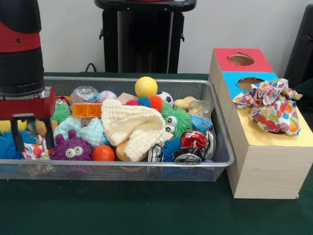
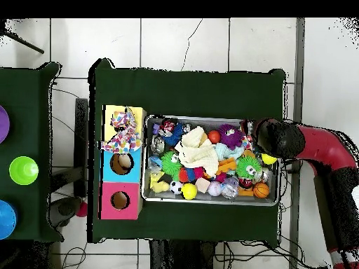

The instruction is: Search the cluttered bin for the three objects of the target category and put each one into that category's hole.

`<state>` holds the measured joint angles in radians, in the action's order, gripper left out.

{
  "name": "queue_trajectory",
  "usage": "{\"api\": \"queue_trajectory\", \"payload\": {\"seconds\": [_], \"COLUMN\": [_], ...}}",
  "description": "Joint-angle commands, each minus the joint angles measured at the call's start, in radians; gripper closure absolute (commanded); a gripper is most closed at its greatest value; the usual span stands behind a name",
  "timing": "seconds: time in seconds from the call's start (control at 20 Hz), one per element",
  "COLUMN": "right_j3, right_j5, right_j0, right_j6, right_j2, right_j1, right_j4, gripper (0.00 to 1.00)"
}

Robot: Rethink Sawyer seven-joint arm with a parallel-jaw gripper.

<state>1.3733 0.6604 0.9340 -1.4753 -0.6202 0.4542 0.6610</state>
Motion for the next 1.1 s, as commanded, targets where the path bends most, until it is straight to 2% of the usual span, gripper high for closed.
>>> {"api": "queue_trajectory", "payload": {"seconds": [0.05,0.6,1.1], "right_j3": [0.068,0.071,0.063], "right_j5": [-0.012,0.047,0.129], "right_j0": [-0.008,-0.002,-0.003], "right_j6": [0.062,0.124,0.265], "right_j2": [0.054,0.059,0.048], "right_j1": [-0.083,-0.077,-0.045], "right_j4": [0.046,0.044,0.07], "gripper": [0.0,0.0,0.0]}}
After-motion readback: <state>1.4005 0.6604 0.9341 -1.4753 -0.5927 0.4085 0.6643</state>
